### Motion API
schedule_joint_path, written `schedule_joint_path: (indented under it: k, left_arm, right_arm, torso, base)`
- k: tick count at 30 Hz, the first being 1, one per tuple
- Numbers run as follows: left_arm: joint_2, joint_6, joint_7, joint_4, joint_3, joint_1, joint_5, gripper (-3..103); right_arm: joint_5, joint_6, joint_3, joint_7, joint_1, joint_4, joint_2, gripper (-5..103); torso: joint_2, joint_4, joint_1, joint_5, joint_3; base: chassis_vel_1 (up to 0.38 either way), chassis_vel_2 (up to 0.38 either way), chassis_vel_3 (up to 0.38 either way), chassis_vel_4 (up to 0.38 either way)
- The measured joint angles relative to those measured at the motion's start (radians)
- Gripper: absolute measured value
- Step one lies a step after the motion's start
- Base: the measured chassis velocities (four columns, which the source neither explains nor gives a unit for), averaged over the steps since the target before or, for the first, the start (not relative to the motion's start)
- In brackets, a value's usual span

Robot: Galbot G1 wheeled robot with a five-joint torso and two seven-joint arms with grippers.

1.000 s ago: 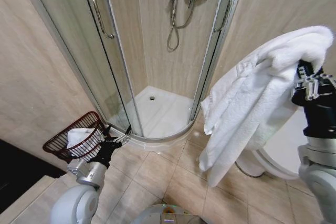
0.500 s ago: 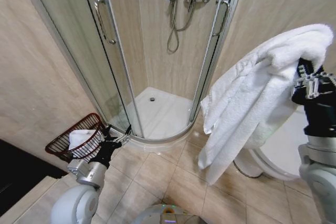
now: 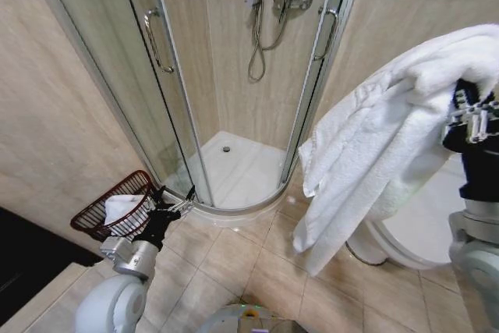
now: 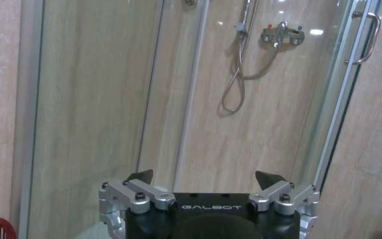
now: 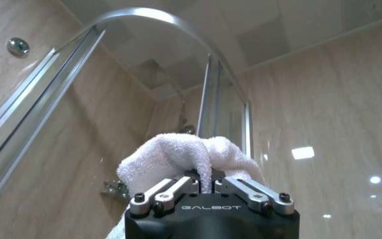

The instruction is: Discard the used towel into the hamper.

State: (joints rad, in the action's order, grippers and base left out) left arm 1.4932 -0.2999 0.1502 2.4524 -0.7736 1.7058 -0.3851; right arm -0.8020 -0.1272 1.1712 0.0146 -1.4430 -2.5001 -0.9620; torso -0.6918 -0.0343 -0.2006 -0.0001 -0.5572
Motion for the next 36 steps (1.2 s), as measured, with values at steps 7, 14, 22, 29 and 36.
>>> schedule_joint_path:
  k: [7, 14, 22, 29, 36]
  left_arm:
    - [0.000, 0.000, 0.000, 0.000, 0.000, 0.000, 0.000, 100]
    - [0.000, 0.000, 0.000, 0.000, 0.000, 0.000, 0.000, 100]
    - [0.000, 0.000, 0.000, 0.000, 0.000, 0.000, 0.000, 100]
    - [0.000, 0.000, 0.000, 0.000, 0.000, 0.000, 0.000, 100]
    - [0.000, 0.000, 0.000, 0.000, 0.000, 0.000, 0.000, 100]
  right_arm:
    - [-0.013, -0.002, 0.017, 0.004, -0.002, 0.000, -0.002, 8]
    - [-0.007, -0.002, -0.006, 0.003, -0.004, 0.000, -0.011, 8]
    - [0.005, -0.002, -0.018, 0.005, -0.013, 0.000, -0.020, 8]
    - [0.007, -0.005, -0.018, 0.002, -0.018, 0.000, -0.024, 8]
    - [0.009, -0.006, -0.019, 0.003, -0.011, 0.000, -0.019, 8]
  torso:
    - [-0.034, 0.0000, -0.015, 0.0001, -0.019]
    - [-0.064, -0.0001, -0.028, 0.0000, -0.037]
    - [-0.101, 0.0000, -0.043, 0.0000, -0.058]
    - [-0.127, -0.0001, -0.055, 0.0000, -0.073]
    - [-0.162, -0.0001, -0.070, 0.0001, -0.091]
  base:
    - [0.000, 0.000, 0.000, 0.000]
    - [0.000, 0.000, 0.000, 0.000]
    - [0.000, 0.000, 0.000, 0.000]
    - [0.000, 0.000, 0.000, 0.000]
    - [0.000, 0.000, 0.000, 0.000]
